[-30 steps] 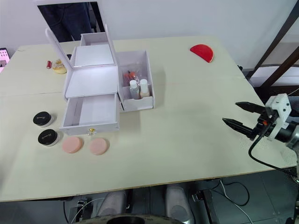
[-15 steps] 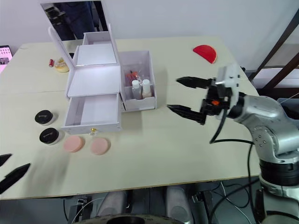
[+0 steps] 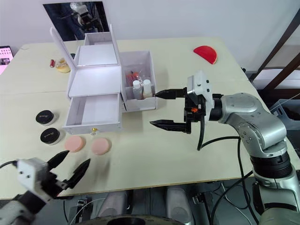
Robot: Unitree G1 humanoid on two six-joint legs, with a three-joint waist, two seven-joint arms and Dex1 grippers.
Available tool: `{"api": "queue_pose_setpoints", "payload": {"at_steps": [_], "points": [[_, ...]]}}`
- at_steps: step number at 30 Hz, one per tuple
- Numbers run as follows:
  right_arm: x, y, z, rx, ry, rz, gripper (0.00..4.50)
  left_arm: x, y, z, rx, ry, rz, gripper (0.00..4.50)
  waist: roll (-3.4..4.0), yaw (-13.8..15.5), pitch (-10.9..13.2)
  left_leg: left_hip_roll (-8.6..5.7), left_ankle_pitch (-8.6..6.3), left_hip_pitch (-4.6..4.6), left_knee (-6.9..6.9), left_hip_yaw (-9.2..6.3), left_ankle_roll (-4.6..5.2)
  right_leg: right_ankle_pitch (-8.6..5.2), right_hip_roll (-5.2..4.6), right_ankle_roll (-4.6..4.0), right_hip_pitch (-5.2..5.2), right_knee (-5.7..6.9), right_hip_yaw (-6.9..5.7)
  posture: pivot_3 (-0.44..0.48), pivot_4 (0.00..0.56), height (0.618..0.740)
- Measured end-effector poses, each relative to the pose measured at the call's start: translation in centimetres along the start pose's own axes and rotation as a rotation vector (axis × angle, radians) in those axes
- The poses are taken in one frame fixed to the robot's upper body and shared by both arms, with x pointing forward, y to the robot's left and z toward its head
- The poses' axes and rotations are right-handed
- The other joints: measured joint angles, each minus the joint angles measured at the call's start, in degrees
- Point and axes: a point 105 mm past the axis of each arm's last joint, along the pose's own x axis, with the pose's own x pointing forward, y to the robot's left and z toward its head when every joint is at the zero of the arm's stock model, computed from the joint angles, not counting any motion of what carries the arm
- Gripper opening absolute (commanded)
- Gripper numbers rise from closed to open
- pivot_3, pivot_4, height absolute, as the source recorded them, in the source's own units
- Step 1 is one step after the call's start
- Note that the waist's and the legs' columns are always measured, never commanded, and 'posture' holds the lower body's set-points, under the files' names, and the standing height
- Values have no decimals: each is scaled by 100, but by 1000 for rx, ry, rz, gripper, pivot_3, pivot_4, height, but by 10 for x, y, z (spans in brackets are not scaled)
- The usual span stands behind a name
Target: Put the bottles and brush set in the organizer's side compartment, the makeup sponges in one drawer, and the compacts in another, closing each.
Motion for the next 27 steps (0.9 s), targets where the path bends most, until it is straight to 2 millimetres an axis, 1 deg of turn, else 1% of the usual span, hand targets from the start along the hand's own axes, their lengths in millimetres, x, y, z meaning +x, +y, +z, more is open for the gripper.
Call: {"api": "queue_pose_setpoints", "payload": {"at_steps": [5, 9, 15, 21, 27], "points": [[0, 2, -6, 11, 12, 4, 4500, 21, -9, -2, 72, -3, 28, 4435, 4, 0, -1, 0, 0, 2, -4, -5, 0, 14, 2, -21, 0, 11, 0, 0, 150, 739], [1, 4, -3, 7, 8, 14, 4500, 35, -6, -6, 96, 5, 78, 4435, 3, 0, -2, 0, 0, 6, -6, -11, 1, 14, 6, -20, 0, 16, -1, 0, 150, 739], [2, 4, -1, 2, 4, 16, 4500, 42, -8, -14, 79, 41, 75, 4435, 4, 0, -2, 0, 0, 7, -5, -11, 1, 14, 5, -20, 0, 18, -1, 0, 150, 739], [2, 3, 0, -4, 3, 14, 4500, 51, -13, -25, 3, 102, 65, 4435, 4, 2, -3, -1, 0, 7, -4, -11, 1, 14, 5, -20, 1, 20, -1, 0, 150, 739], [2, 2, 1, -4, 2, 8, 4500, 52, -14, -26, -3, 121, 59, 4435, 10, 3, -6, -1, 0, 18, -5, -11, 1, 14, 5, -20, 3, 33, -1, 0, 150, 739]]}}
